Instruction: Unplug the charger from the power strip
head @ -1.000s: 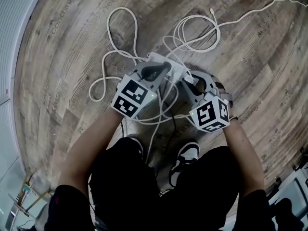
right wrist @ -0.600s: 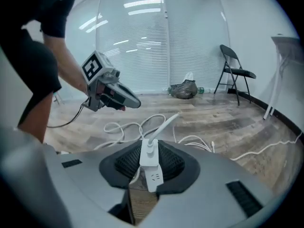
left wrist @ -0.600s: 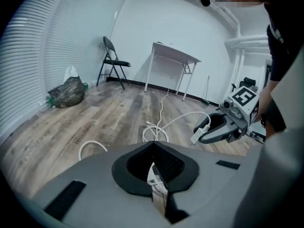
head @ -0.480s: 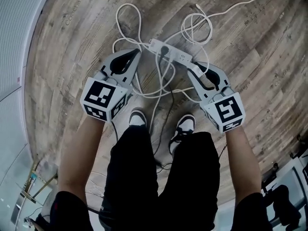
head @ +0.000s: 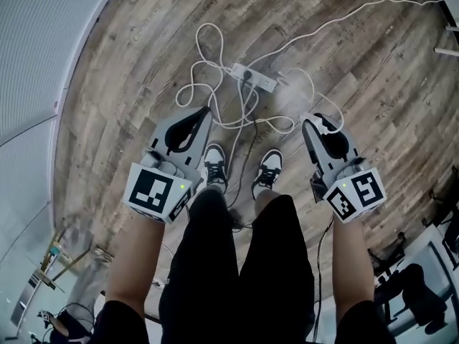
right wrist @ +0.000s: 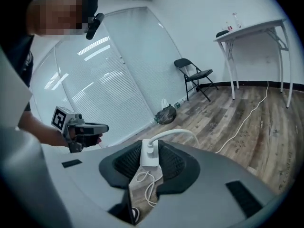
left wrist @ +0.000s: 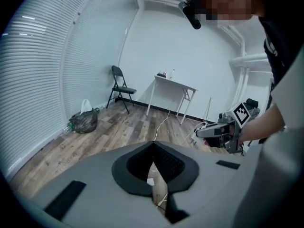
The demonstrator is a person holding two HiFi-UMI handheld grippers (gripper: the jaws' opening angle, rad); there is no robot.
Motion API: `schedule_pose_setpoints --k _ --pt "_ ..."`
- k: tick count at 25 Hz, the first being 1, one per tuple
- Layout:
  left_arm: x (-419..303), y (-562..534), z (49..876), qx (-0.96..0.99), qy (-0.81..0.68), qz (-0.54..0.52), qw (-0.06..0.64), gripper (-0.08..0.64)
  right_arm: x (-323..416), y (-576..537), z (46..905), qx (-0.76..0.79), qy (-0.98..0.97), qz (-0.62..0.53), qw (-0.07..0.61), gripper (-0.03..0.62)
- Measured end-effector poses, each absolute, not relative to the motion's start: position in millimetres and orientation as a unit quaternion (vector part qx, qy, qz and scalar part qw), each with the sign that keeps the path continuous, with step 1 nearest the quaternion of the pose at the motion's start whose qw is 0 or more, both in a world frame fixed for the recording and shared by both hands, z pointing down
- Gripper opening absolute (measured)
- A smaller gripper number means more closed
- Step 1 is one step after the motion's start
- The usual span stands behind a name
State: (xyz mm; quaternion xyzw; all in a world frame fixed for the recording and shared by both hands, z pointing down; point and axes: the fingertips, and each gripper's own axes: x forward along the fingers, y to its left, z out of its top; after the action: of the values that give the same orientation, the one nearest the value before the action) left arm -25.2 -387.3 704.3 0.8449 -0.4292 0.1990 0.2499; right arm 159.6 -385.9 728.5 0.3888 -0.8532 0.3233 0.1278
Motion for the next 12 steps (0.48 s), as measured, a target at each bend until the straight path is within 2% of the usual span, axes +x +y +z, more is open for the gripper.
schedule_pose_setpoints --k 12 --pt "-33 -309 406 0.844 -0.461 0.158 0.223 0.023 161 -304 436 0.438 -0.833 0.333 0.054 0.109"
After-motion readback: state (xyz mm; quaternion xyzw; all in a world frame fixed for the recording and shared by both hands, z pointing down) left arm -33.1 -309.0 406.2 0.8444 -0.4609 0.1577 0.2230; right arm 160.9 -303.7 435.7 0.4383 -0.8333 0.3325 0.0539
